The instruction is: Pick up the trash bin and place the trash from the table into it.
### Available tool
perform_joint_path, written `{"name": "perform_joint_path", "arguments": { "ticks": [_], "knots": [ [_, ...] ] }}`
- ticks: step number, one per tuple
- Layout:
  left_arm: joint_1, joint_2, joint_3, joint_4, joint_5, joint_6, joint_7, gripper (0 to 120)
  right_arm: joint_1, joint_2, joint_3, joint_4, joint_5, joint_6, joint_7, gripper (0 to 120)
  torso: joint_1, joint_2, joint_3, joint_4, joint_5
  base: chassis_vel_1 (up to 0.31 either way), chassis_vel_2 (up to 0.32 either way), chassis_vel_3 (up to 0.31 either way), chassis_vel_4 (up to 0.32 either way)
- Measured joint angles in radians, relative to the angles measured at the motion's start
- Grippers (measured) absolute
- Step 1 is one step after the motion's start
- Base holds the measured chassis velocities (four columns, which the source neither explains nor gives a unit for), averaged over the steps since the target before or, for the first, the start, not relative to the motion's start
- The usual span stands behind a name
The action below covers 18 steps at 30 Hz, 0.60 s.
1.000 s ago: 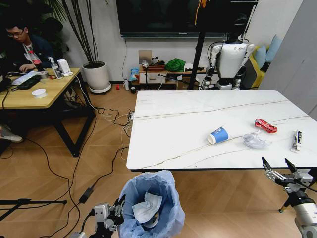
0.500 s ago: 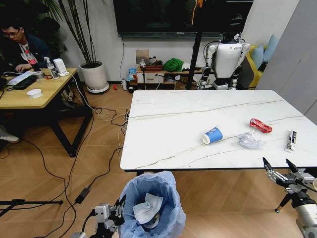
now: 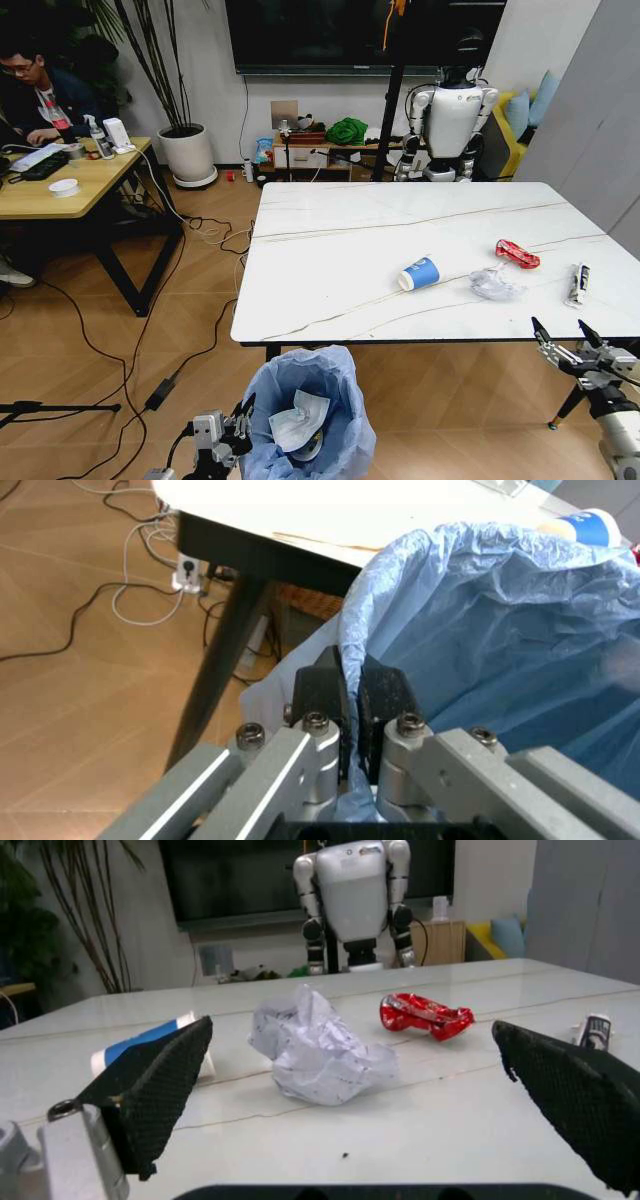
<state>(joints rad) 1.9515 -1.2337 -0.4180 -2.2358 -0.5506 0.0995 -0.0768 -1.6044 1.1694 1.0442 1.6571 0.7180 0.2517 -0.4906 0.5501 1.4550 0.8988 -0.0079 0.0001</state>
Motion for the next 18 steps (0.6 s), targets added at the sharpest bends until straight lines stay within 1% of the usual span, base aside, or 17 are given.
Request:
{"name": "perform_joint_path", "arguments": {
  "ticks": [8, 11, 13, 18],
  "knots": [
    [-0.001, -0.002, 0.002, 0.0, 0.0, 0.0, 0.0, 0, -0.002, 0.003, 0.0, 0.0, 0.0, 0.0, -0.003, 100, 0.0, 0.0, 0.0, 0.0, 0.0001, -0.109, -0.115, 0.105, 0.088],
    [0.001, -0.004, 0.003, 0.0, 0.002, 0.0, 0.0, 0, -0.006, 0.005, -0.001, 0.0, -0.001, 0.002, -0.008, 100, 0.0, 0.0, 0.0, -0.0003, 0.0, -0.095, -0.091, 0.093, 0.095],
    [0.002, -0.005, 0.003, 0.0, 0.003, 0.0, 0.0, 0, -0.007, 0.006, -0.001, 0.0, -0.001, 0.004, -0.01, 100, 0.0, 0.0, 0.0, 0.0001, 0.0, -0.095, -0.081, 0.102, 0.114],
    [0.005, -0.008, 0.004, -0.001, 0.008, -0.002, 0.001, 0, -0.011, 0.005, 0.0, 0.0, -0.002, 0.007, -0.016, 100, 0.0, 0.0, 0.0, -0.0001, 0.0, -0.085, -0.083, 0.087, 0.091]
  ]
}}
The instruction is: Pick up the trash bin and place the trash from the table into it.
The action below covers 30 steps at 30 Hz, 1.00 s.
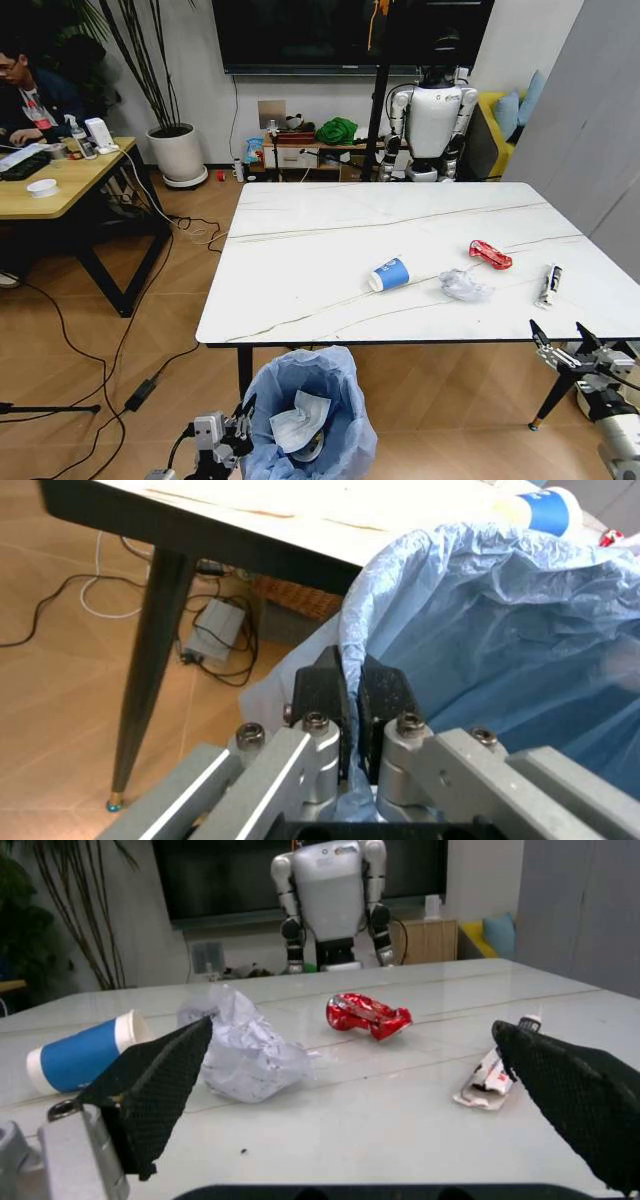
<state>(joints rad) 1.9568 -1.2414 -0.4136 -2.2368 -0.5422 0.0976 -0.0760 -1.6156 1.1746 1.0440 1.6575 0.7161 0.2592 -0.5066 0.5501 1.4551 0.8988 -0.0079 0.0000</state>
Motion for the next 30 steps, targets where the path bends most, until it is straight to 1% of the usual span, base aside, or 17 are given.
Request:
{"name": "perform_joint_path", "arguments": {
  "ticks": [4, 12, 16, 20, 21, 22, 23, 24, 26, 27, 28, 30],
  "knots": [
    [0.002, -0.003, 0.003, 0.0, 0.005, -0.002, 0.001, 0, -0.003, 0.0, 0.001, 0.001, -0.001, 0.005, -0.005, 100, 0.0, 0.0, 0.0, 0.0002, 0.0, -0.097, -0.102, 0.085, 0.101],
    [0.0, -0.003, 0.006, 0.004, 0.008, -0.003, 0.003, 0, -0.008, 0.003, -0.005, 0.004, -0.015, 0.022, -0.011, 100, 0.0, 0.0, 0.0, -0.0002, -0.0001, -0.108, -0.098, 0.103, 0.098],
    [-0.001, -0.003, 0.006, 0.005, 0.008, -0.003, 0.003, 0, -0.008, -0.001, -0.017, 0.013, -0.021, 0.028, -0.009, 100, 0.0, 0.0, 0.0, 0.0004, 0.0003, -0.07, -0.064, 0.093, 0.07],
    [-0.002, -0.002, 0.004, 0.008, 0.005, -0.003, 0.003, 0, -0.013, -0.014, -0.043, 0.041, -0.043, 0.027, 0.015, 100, 0.0, 0.0, 0.0, -0.0002, -0.0001, -0.01, -0.011, 0.005, 0.013],
    [-0.002, 0.0, 0.001, 0.009, 0.004, -0.003, 0.003, 0, -0.014, -0.042, -0.077, 0.062, -0.059, 0.025, 0.039, 100, 0.0, 0.0, 0.0, -0.0003, 0.0, 0.0, 0.0, 0.0, 0.0],
    [-0.003, 0.002, -0.003, 0.009, 0.002, -0.003, 0.003, 0, -0.005, -0.104, -0.124, 0.086, -0.075, 0.019, 0.073, 100, 0.0, 0.0, 0.0, -0.0001, -0.0005, 0.0, 0.0, 0.0, 0.0],
    [-0.003, 0.003, -0.006, 0.009, 0.001, -0.003, 0.003, 0, 0.006, -0.139, -0.152, 0.099, -0.082, 0.012, 0.089, 100, 0.0, 0.0, 0.0, 0.0002, -0.0004, 0.0, 0.0, 0.0, 0.0],
    [-0.003, 0.003, -0.006, 0.009, 0.001, -0.003, 0.003, 0, 0.006, -0.139, -0.152, 0.099, -0.082, 0.012, 0.089, 100, 0.0, 0.0, 0.0, 0.0002, -0.0004, 0.0, 0.0, 0.0, 0.0],
    [0.001, 0.004, -0.011, 0.005, 0.001, -0.003, 0.003, 0, 0.033, -0.204, -0.208, 0.13, -0.093, -0.035, 0.134, 100, 0.0, 0.0, 0.0, 0.0004, -0.0005, 0.0, 0.0, 0.0, 0.0],
    [0.004, 0.004, -0.012, 0.002, 0.002, -0.003, 0.003, 0, 0.047, -0.227, -0.234, 0.137, -0.093, -0.052, 0.144, 100, 0.0, 0.0, 0.0, 0.0003, 0.0002, 0.0, 0.0, 0.0, 0.0],
    [0.004, 0.004, -0.012, 0.002, 0.002, -0.003, 0.003, 0, 0.047, -0.227, -0.234, 0.137, -0.093, -0.052, 0.144, 100, 0.0, 0.0, 0.0, 0.0003, 0.0002, 0.0, 0.0, 0.0, 0.0],
    [0.012, 0.001, -0.017, -0.002, 0.007, -0.006, 0.007, 0, 0.094, -0.286, -0.307, 0.145, -0.081, -0.083, 0.148, 100, 0.0, 0.0, 0.0, 0.0001, 0.0002, 0.0, 0.0, 0.0, 0.0]
  ]
}}
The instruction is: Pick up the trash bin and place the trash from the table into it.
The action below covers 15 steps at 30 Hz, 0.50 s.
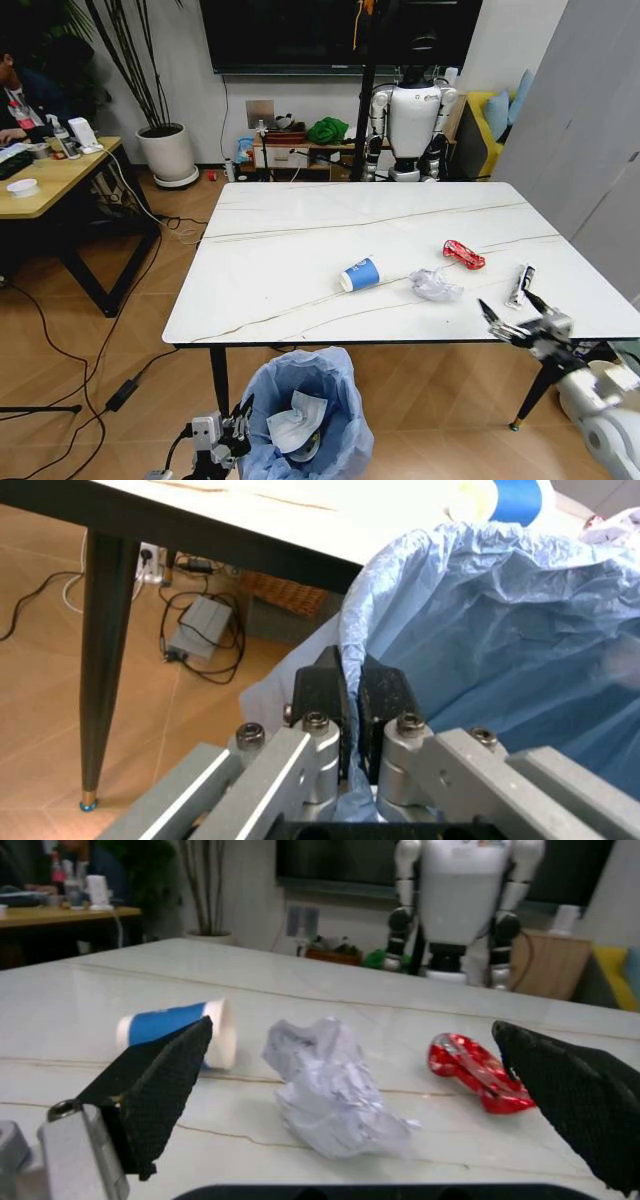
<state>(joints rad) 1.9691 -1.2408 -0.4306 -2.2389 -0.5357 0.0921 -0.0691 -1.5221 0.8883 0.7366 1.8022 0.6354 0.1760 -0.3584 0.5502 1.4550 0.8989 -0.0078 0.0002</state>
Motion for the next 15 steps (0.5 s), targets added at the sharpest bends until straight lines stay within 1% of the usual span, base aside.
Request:
{"name": "perform_joint_path", "arguments": {
  "ticks": [1, 2, 4, 5, 6, 9, 10, 11, 14, 15],
  "knots": [
    [0.002, -0.001, -0.002, -0.001, 0.002, -0.001, 0.001, 0, 0.015, -0.016, -0.023, 0.0, 0.008, -0.007, 0.0, 100, 0.0, 0.0, 0.0, 0.0002, -0.0002, 0.0, 0.0, 0.0, 0.0],
    [0.002, -0.001, -0.002, -0.001, 0.002, -0.001, 0.001, 0, 0.015, -0.016, -0.023, 0.0, 0.008, -0.007, 0.0, 100, 0.0, 0.0, 0.0, 0.0002, -0.0002, 0.0, 0.0, 0.0, 0.0],
    [0.008, -0.008, -0.01, -0.002, 0.006, -0.003, 0.003, 0, 0.079, -0.071, -0.112, -0.015, 0.032, -0.028, 0.001, 100, 0.0, 0.0, 0.0, 0.0001, -0.0001, 0.0, 0.0, 0.0, 0.0],
    [0.009, -0.01, -0.013, -0.003, 0.007, -0.003, 0.003, 0, 0.104, -0.086, -0.142, -0.027, 0.039, -0.033, 0.002, 100, 0.0, 0.0, 0.0, 0.0, -0.0004, 0.0, 0.0, 0.0, 0.0],
    [0.009, -0.01, -0.013, -0.003, 0.007, -0.003, 0.003, 0, 0.104, -0.086, -0.142, -0.027, 0.039, -0.033, 0.002, 100, 0.0, 0.0, 0.0, 0.0, -0.0004, 0.0, 0.0, 0.0, 0.0],
    [0.012, -0.021, -0.021, -0.004, 0.01, -0.004, 0.004, 0, 0.213, -0.126, -0.252, -0.091, 0.072, -0.043, 0.003, 100, 0.0, 0.0, 0.0, 0.0, 0.0002, 0.0, 0.0, 0.0, 0.0],
    [0.013, -0.025, -0.023, -0.004, 0.012, -0.004, 0.004, 0, 0.254, -0.138, -0.29, -0.112, 0.089, -0.049, 0.003, 100, 0.0, 0.0, 0.0, 0.0001, -0.0001, 0.0, 0.0, 0.0, 0.0],
    [0.013, -0.025, -0.023, -0.004, 0.012, -0.004, 0.004, 0, 0.254, -0.138, -0.29, -0.112, 0.089, -0.049, 0.003, 100, 0.0, 0.0, 0.0, 0.0001, -0.0001, 0.0, 0.0, 0.0, 0.0],
    [0.015, -0.036, -0.026, -0.004, 0.016, -0.004, 0.004, 0, 0.354, -0.164, -0.385, -0.17, 0.118, -0.059, 0.007, 100, 0.0, 0.0, 0.0, 0.0001, -0.0002, 0.0, 0.0, 0.0, 0.0],
    [0.015, -0.036, -0.026, -0.004, 0.016, -0.004, 0.004, 0, 0.354, -0.164, -0.385, -0.17, 0.118, -0.059, 0.007, 100, 0.0, 0.0, 0.0, 0.0001, -0.0002, 0.0, 0.0, 0.0, 0.0]
  ]
}}
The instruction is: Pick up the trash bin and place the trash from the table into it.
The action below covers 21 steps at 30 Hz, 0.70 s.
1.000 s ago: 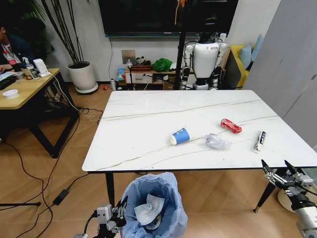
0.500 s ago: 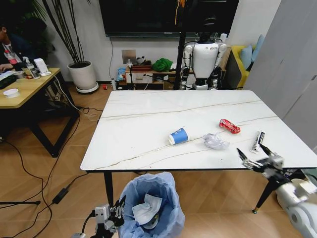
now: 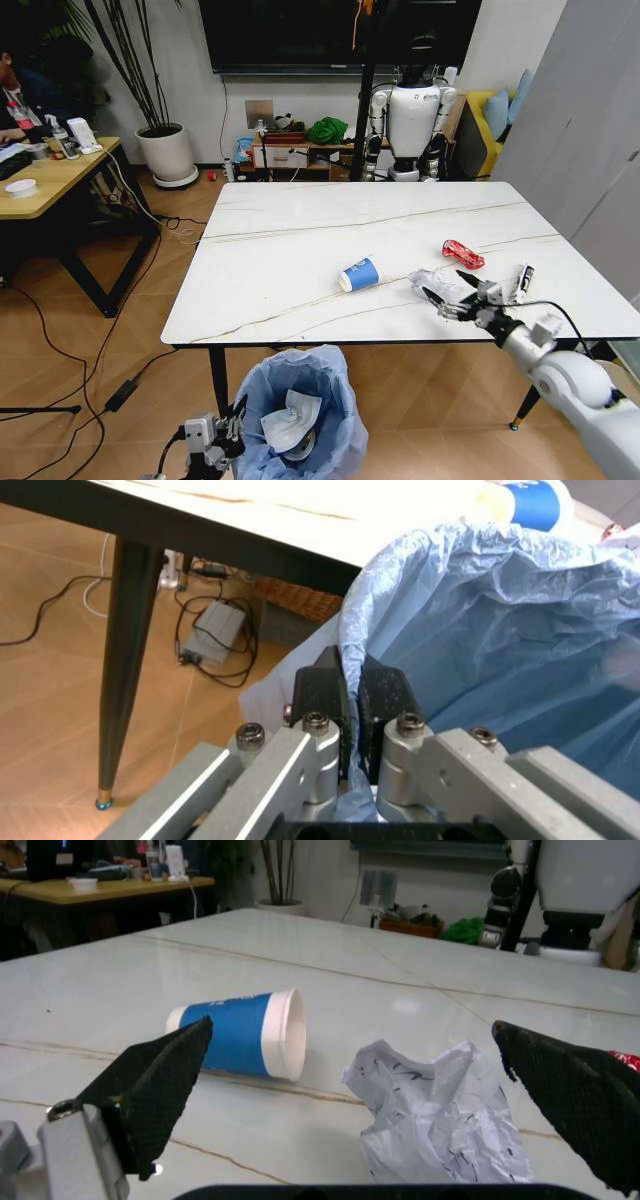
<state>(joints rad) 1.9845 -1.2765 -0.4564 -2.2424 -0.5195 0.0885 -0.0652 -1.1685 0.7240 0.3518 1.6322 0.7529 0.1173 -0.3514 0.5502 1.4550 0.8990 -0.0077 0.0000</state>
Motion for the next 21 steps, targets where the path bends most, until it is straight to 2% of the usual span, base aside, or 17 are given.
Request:
{"name": "perform_joint_path", "arguments": {
  "ticks": [2, 9, 21],
  "knots": [
    [0.0, -0.007, -0.001, 0.003, 0.001, 0.0, 0.0, 0, 0.055, -0.014, -0.063, -0.04, 0.014, -0.003, 0.004, 100, 0.0, 0.0, 0.0, -0.0002, 0.0, 0.0, 0.0, 0.0, 0.0],
    [-0.001, -0.015, -0.005, 0.005, 0.002, 0.0, 0.0, 0, 0.146, -0.022, -0.171, -0.123, 0.027, -0.012, 0.009, 100, 0.0, 0.0, 0.0, -0.0002, 0.0002, 0.0, 0.0, 0.0, 0.0],
    [0.006, -0.017, -0.018, -0.002, 0.0, -0.003, 0.0, 0, 0.237, 0.0, -0.245, -0.229, 0.027, -0.013, 0.01, 100, 0.0, 0.0, 0.0, -0.0002, 0.0002, 0.0, 0.0, 0.0, 0.0]
  ]
}}
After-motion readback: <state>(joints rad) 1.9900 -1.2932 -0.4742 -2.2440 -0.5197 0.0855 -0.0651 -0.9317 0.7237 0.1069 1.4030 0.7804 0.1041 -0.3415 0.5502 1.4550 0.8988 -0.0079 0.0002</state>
